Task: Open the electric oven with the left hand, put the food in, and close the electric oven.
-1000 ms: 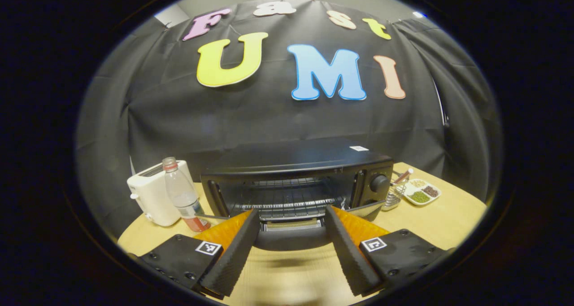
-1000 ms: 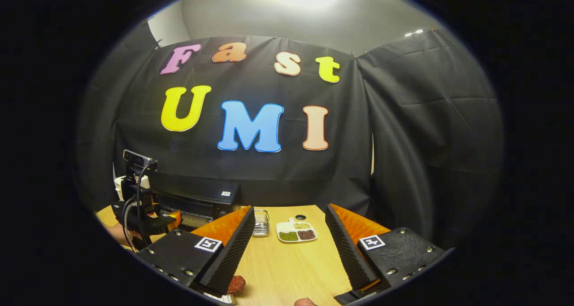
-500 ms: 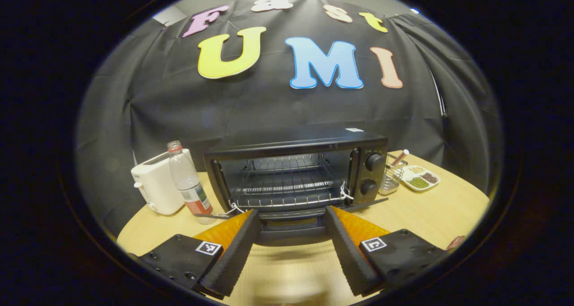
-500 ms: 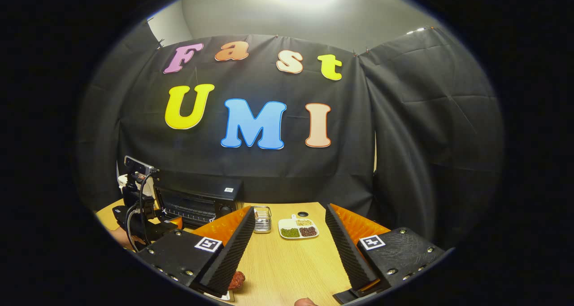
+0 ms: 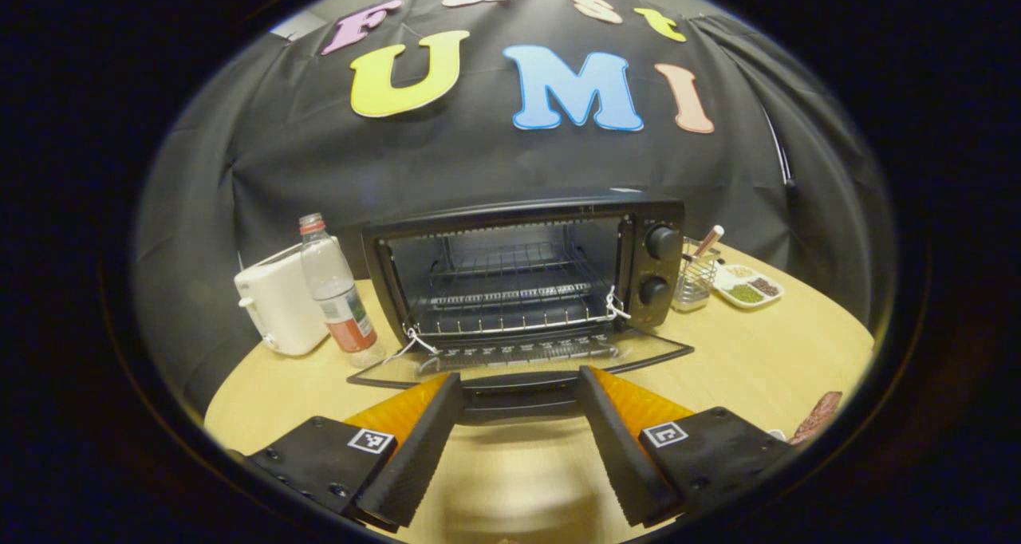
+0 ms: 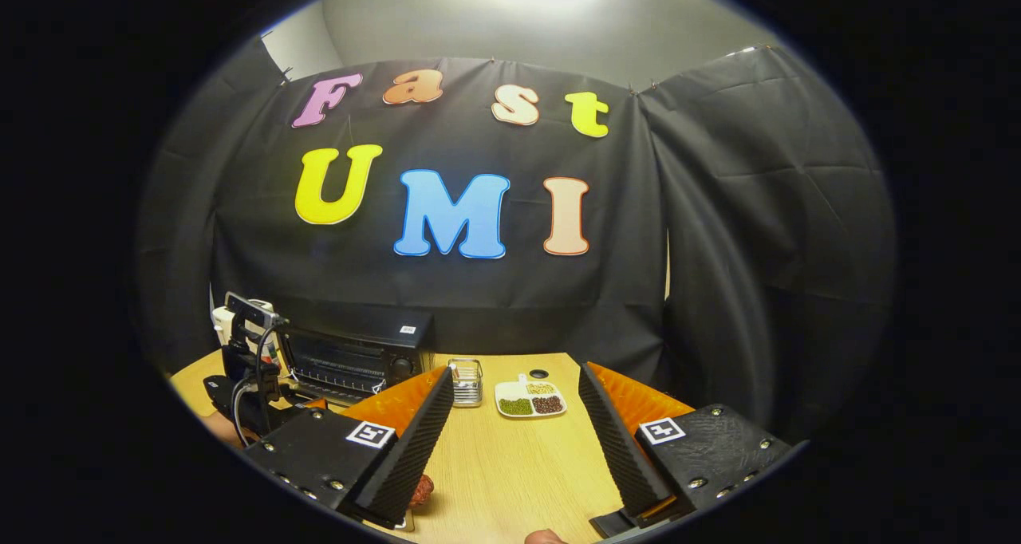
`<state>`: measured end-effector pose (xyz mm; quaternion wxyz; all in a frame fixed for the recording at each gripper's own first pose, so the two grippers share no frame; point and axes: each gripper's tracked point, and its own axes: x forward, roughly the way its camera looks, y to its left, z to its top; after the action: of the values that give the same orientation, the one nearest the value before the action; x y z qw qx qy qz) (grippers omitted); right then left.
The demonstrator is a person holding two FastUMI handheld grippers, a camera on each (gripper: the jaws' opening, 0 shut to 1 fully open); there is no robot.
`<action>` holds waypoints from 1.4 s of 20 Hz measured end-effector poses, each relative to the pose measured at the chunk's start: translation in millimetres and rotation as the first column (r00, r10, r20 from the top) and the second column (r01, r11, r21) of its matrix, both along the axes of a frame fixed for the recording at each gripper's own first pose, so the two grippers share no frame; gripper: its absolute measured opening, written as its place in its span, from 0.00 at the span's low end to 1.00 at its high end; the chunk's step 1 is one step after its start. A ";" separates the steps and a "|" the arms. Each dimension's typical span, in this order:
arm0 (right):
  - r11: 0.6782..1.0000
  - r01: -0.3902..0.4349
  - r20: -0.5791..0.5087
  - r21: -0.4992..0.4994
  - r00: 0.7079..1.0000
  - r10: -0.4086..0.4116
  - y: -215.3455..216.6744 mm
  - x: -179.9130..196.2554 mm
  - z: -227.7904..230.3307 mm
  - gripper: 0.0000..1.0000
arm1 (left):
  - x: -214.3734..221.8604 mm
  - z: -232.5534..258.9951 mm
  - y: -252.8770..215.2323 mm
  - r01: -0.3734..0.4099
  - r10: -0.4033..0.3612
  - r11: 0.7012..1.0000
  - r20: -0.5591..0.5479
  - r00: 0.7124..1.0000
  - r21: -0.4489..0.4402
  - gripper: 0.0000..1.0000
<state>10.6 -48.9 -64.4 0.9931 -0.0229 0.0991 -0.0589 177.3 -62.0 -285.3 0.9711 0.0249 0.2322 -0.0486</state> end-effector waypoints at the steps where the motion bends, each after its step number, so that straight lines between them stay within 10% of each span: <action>1: 1.000 -0.003 -0.003 0.000 1.000 0.003 0.8 -0.6 -1.5 0.96 | -2.0 -5.1 -0.9 0.000 0.000 1.000 -0.011 1.000 0.002 0.97; 14: 0.999 -0.043 -0.032 0.005 0.999 0.043 -4.0 -7.7 -10.7 0.96 | -22.4 -32.3 0.4 -0.048 0.047 0.999 -0.086 0.995 -0.011 1.00; 28: 0.962 -0.221 -0.072 0.163 0.969 0.235 18.9 6.9 -54.3 0.96 | -89.6 150.1 25.5 -0.145 0.157 0.987 0.209 0.965 -0.070 1.00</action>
<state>17.5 -29.9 -118.6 0.9865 0.0398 0.1450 0.0647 87.7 -36.5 -135.2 0.9916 -0.0143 0.1263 0.0223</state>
